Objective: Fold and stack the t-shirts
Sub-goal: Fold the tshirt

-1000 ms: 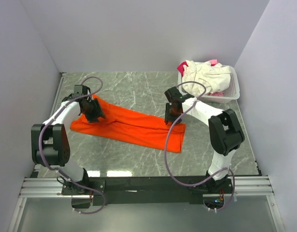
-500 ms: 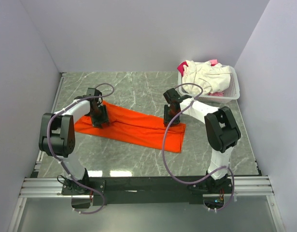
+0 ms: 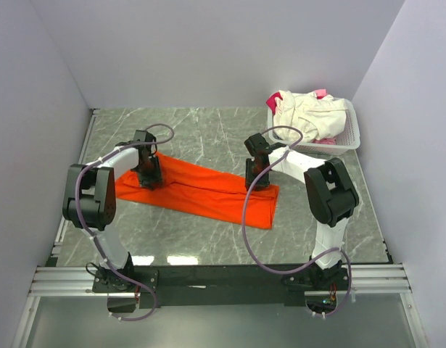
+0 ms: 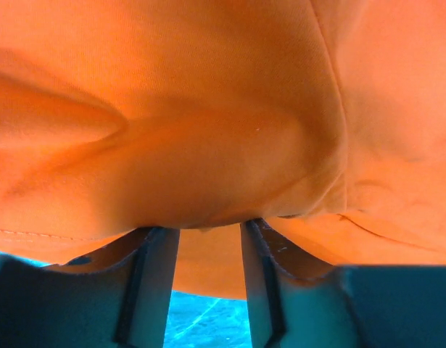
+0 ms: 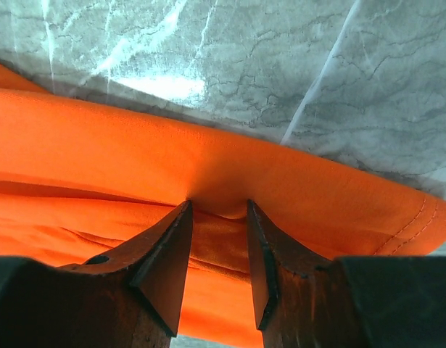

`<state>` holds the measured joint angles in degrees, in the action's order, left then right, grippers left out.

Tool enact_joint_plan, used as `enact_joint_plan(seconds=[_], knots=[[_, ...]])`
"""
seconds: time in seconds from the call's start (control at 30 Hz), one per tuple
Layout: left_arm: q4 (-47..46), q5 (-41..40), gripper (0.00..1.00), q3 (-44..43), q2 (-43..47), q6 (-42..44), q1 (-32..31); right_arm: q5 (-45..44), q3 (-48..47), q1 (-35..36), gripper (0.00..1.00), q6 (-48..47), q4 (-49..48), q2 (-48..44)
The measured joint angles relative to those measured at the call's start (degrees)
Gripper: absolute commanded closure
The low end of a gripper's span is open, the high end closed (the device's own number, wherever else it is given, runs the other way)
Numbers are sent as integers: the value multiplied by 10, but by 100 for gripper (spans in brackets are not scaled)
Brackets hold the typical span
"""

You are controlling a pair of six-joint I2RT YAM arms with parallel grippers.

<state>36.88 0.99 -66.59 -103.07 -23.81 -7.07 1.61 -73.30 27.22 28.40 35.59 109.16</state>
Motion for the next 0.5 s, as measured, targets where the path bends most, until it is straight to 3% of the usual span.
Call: enact_joint_plan(seconds=[0.17, 0.33, 0.5], knots=[[0, -3, 75, -8, -3, 4, -2, 0, -3, -1, 57, 0, 0, 0], [4, -3, 79, -13, -7, 6, -4, 0, -3, -1, 57, 0, 0, 1], [18, -3, 97, -19, -7, 4, -4, 0, -3, -1, 57, 0, 0, 1]])
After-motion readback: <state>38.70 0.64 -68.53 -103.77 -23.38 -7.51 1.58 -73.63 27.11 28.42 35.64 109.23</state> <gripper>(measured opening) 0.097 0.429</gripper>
